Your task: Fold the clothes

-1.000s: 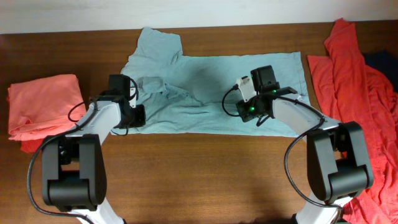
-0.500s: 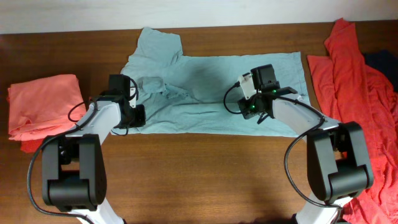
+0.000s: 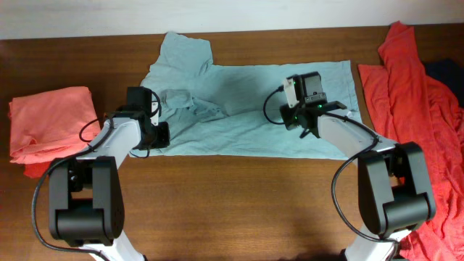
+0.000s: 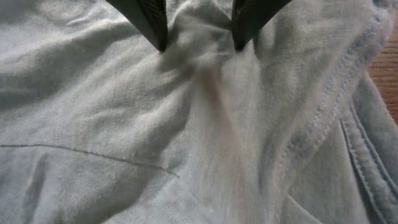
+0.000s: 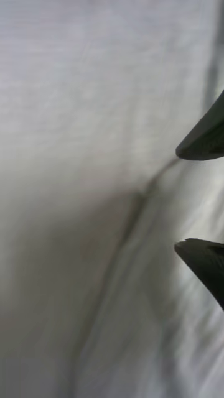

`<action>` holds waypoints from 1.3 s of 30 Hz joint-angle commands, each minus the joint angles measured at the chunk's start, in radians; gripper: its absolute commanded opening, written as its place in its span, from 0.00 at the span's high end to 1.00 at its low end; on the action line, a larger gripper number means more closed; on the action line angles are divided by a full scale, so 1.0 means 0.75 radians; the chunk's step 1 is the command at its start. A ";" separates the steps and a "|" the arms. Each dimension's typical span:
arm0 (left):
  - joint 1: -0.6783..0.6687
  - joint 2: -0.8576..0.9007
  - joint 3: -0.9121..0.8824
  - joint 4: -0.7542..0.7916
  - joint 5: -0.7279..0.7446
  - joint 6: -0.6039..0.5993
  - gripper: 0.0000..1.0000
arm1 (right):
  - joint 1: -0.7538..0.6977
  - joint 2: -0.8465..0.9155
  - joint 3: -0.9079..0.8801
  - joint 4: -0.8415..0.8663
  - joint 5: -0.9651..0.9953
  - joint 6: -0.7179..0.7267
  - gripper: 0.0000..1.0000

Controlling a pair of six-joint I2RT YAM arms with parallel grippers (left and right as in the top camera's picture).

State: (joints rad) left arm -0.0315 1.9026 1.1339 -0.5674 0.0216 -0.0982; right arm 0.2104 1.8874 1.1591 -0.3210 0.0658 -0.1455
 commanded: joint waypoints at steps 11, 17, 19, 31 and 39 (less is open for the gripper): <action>0.011 0.136 -0.088 -0.042 0.064 -0.008 0.66 | -0.315 -0.141 0.005 -0.386 0.055 0.356 0.55; 0.011 0.136 -0.090 -0.117 0.091 -0.008 0.67 | -0.458 -0.077 0.001 -0.467 -0.045 0.355 0.55; 0.011 0.136 -0.090 -0.165 0.092 -0.008 0.67 | -0.471 -0.045 -0.010 -0.476 -0.044 0.355 0.55; 0.011 0.136 -0.090 -0.508 0.171 -0.008 0.66 | -0.473 0.008 -0.185 -0.606 -0.099 0.356 0.54; 0.011 0.136 -0.090 -0.711 0.169 -0.008 0.53 | -0.479 0.008 -0.286 -0.759 -0.093 0.413 0.53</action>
State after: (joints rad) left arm -0.0250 1.9228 1.1324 -1.0760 0.1532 -0.1020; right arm -0.1429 1.8278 1.0496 -0.8593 -0.0132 0.1291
